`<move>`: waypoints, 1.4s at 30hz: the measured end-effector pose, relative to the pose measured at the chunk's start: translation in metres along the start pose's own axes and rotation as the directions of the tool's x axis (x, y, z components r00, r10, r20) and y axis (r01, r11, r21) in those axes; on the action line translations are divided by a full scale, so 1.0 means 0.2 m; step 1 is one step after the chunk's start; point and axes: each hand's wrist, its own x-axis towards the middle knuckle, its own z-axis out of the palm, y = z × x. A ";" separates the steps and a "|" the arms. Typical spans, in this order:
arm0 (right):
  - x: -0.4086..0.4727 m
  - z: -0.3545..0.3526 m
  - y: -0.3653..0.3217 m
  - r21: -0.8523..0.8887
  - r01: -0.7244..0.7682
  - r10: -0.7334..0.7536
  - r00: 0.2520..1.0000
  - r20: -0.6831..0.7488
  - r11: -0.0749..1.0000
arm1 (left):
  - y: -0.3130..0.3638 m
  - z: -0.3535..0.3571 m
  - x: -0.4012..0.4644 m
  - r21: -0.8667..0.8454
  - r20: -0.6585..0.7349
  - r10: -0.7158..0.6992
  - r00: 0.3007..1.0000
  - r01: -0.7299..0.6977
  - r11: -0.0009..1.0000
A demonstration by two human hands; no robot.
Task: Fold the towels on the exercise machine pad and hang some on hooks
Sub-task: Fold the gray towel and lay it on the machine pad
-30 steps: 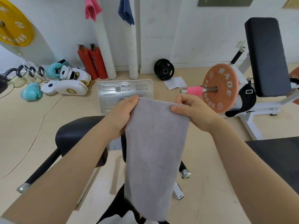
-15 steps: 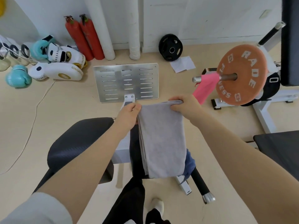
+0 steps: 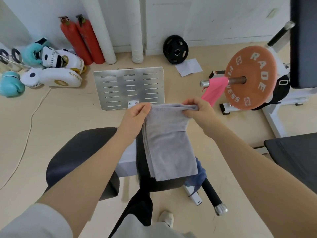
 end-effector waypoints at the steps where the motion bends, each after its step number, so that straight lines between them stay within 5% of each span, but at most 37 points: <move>1: -0.06 -0.02 0.02 0.000 -0.004 0.004 0.999 0.049 1.000 | -0.01 0.01 -0.06 -0.008 0.025 -0.001 1.000 0.001 1.000; 7: -0.39 -0.12 0.20 -0.127 0.055 -0.028 0.978 0.205 0.990 | -0.09 0.06 -0.42 0.233 0.201 0.010 0.980 -0.058 0.971; 12: -0.60 -0.09 0.45 -0.536 0.198 -0.068 0.966 0.251 0.821 | -0.29 0.08 -0.66 0.583 0.464 0.181 0.867 -0.453 0.674; 15: -0.65 -0.06 0.51 -0.598 0.188 0.011 0.950 0.313 0.779 | -0.40 0.08 -0.70 0.656 0.464 0.194 0.864 -0.483 0.581; 18: -0.65 -0.04 0.52 -0.626 0.163 0.076 0.939 0.337 0.763 | -0.39 0.10 -0.71 0.756 0.462 0.035 0.886 -0.414 0.508; 20: -0.62 -0.03 0.50 -0.585 0.129 0.006 0.975 0.223 0.800 | -0.38 0.12 -0.69 0.766 0.387 0.006 0.922 -0.325 0.554; 23: -0.54 0.00 0.47 -0.473 0.052 -0.053 0.999 0.012 0.880 | -0.32 0.13 -0.59 0.749 0.186 0.185 0.965 -0.261 0.609; 27: -0.41 0.08 0.47 -0.284 -0.216 0.167 0.968 -0.187 0.934 | -0.25 0.17 -0.37 0.748 0.112 0.220 0.969 -0.228 0.624; 31: -0.28 0.12 0.48 -0.167 -0.440 0.426 0.897 -0.115 0.882 | -0.28 0.20 -0.18 0.833 0.232 -0.067 0.970 -0.163 0.529; 34: -0.25 0.11 0.47 -0.100 -0.423 0.416 0.906 -0.082 0.901 | -0.30 0.19 -0.13 0.791 0.272 -0.252 0.929 -0.067 0.608; 39: -0.31 0.12 0.45 -0.220 -0.390 0.371 0.921 -0.123 0.894 | -0.28 0.14 -0.20 0.729 0.343 -0.240 0.908 -0.096 0.678; 42: -0.42 0.15 0.37 -0.062 -0.356 0.355 0.935 -0.031 0.932 | -0.26 0.10 -0.36 0.670 0.388 -0.238 0.891 -0.096 0.736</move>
